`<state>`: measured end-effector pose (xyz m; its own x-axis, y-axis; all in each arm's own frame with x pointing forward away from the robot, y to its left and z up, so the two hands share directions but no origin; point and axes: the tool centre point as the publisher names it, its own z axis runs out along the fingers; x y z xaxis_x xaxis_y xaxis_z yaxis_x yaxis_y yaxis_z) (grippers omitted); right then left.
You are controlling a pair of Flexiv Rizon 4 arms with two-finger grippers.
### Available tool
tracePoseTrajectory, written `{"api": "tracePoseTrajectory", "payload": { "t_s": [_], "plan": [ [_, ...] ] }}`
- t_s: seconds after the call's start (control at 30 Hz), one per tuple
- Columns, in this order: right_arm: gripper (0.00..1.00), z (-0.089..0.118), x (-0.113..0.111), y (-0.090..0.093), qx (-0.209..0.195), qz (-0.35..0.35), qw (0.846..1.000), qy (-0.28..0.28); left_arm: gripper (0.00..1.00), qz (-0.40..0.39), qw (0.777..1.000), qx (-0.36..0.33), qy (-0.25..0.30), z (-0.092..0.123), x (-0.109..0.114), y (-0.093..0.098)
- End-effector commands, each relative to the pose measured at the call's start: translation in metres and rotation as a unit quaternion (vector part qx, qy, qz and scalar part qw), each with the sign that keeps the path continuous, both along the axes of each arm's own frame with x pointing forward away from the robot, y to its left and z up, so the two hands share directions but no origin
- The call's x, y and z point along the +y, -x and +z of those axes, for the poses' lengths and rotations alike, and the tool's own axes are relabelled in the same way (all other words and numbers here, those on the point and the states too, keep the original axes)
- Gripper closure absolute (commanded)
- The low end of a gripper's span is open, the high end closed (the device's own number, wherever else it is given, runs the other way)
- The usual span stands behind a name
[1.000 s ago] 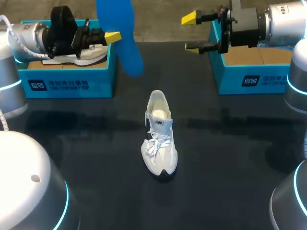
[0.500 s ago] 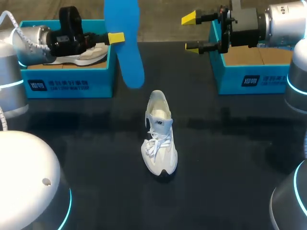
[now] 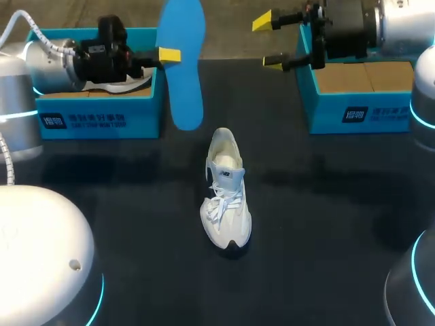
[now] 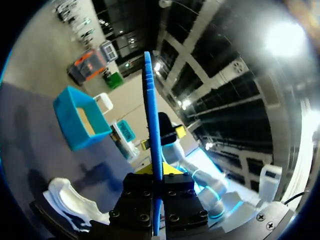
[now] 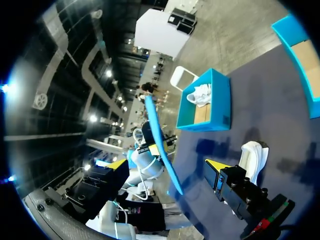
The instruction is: Take the shoe out of the shoebox, open the shoe tongue, remove and reinsert the insole, then place the shoe into the shoebox
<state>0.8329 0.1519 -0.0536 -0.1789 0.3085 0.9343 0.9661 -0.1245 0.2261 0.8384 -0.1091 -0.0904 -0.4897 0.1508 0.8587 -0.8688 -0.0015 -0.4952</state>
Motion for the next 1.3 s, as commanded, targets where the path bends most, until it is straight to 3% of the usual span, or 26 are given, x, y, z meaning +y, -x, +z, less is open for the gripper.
{"api": "tracePoseTrajectory", "payload": {
  "t_s": [0.03, 0.33, 0.53, 0.83, 1.1, 1.3],
  "plan": [
    [0.0, 0.009, 0.001, 0.009, 0.01, -0.022, 0.998, 0.051, 1.0, -0.057, 0.956, 0.288, -0.013, -0.007, -0.003, -0.007],
    [0.0, 0.024, 0.005, 0.017, 0.036, -0.074, 0.983, 0.164, 1.0, -0.075, 0.935, 0.345, -0.03, -0.022, -0.014, -0.006],
    [0.0, 0.034, 0.009, 0.018, 0.033, -0.084, 0.976, 0.199, 1.0, -0.078, 0.932, 0.353, -0.033, -0.03, -0.021, -0.007],
    [0.0, 0.044, 0.018, 0.016, 0.046, -0.072, 0.96, 0.265, 1.0, -0.082, 0.942, 0.323, -0.037, -0.032, -0.028, -0.007],
    [0.0, 0.048, 0.027, 0.012, 0.053, -0.062, 0.955, 0.285, 1.0, -0.079, 0.948, 0.306, -0.04, -0.031, -0.032, -0.009],
    [0.0, 0.052, 0.038, 0.009, 0.054, -0.058, 0.941, 0.329, 1.0, -0.078, 0.95, 0.298, -0.044, -0.034, -0.035, -0.012]
  ]
}}
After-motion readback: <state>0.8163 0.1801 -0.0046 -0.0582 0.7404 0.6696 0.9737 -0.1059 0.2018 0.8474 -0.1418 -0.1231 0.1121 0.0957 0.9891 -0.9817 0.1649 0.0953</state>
